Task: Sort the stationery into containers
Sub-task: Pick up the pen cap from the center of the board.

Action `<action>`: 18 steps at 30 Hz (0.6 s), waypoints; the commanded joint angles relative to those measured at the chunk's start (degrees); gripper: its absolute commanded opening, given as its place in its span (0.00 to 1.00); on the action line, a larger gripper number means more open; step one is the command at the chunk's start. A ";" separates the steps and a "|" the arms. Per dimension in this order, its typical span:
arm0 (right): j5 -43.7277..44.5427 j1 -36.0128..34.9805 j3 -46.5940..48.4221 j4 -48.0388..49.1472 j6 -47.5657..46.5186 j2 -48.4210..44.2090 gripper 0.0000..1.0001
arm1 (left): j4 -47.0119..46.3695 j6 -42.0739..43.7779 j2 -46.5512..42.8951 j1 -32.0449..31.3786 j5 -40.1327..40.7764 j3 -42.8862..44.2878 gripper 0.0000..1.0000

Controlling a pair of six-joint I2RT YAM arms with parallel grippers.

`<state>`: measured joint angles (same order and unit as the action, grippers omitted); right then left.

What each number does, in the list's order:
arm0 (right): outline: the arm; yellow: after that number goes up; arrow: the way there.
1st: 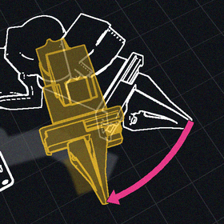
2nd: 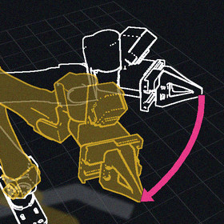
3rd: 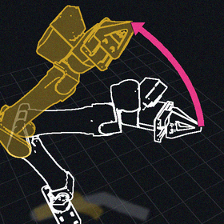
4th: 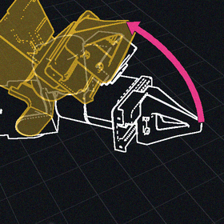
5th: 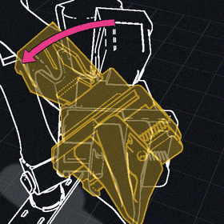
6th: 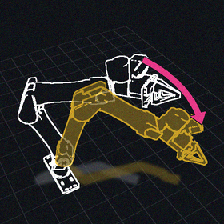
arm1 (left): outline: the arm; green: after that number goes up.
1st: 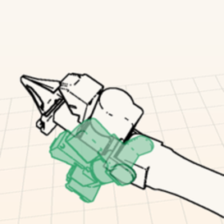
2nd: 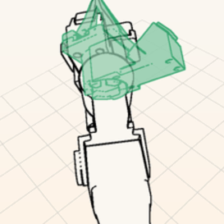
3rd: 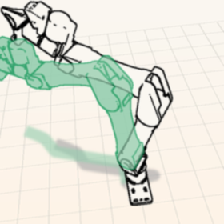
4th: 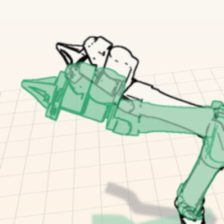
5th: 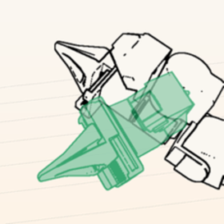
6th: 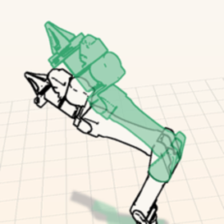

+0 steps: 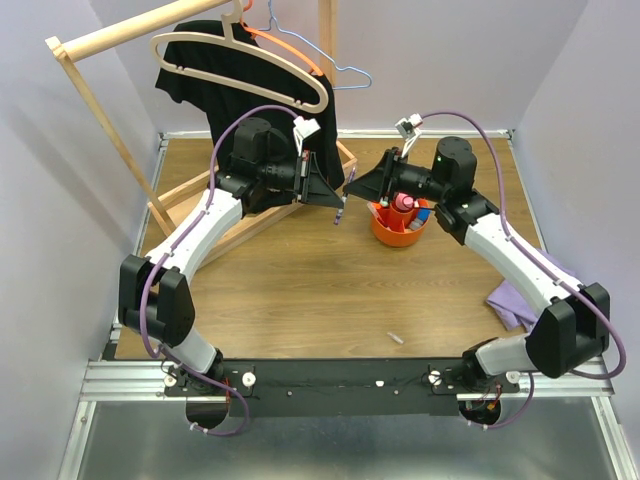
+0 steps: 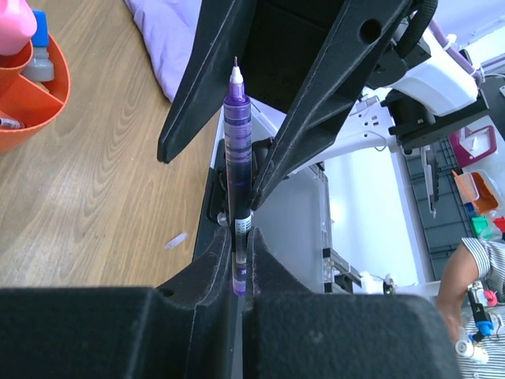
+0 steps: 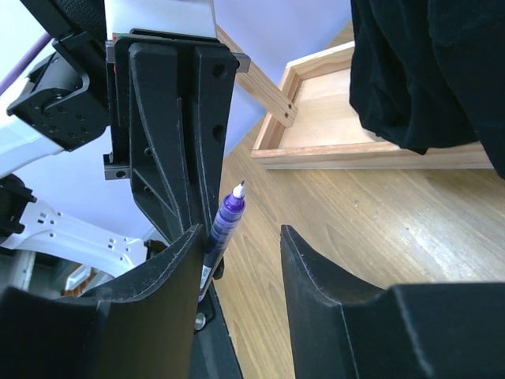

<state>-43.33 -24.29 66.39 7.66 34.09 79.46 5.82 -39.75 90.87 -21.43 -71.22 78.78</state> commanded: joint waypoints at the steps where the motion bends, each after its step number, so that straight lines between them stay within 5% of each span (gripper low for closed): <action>1: -2.20 0.04 1.90 2.62 1.33 1.31 0.50 | -4.33 -3.05 0.27 0.34 -1.55 -0.56 0.00; 8: -3.07 -0.31 2.60 4.11 1.95 2.01 0.31 | -6.87 -4.81 1.68 -0.01 -1.55 -0.56 0.00; 9: -2.99 -0.23 2.69 4.29 1.86 2.01 0.01 | -7.40 -4.99 1.77 -0.19 -1.55 -0.56 0.00; 14: -1.14 -0.32 2.60 4.47 2.21 2.01 0.01 | -8.81 -6.22 3.00 -0.80 -1.64 -0.12 0.00; 18: -0.53 -0.32 2.69 4.03 2.13 2.01 0.01 | -9.78 -6.40 3.52 -1.24 -1.55 0.49 0.19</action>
<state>-44.88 -24.36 67.46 10.11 37.04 80.95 -2.50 -43.99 93.34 -21.76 -71.64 78.30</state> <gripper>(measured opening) 0.040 0.142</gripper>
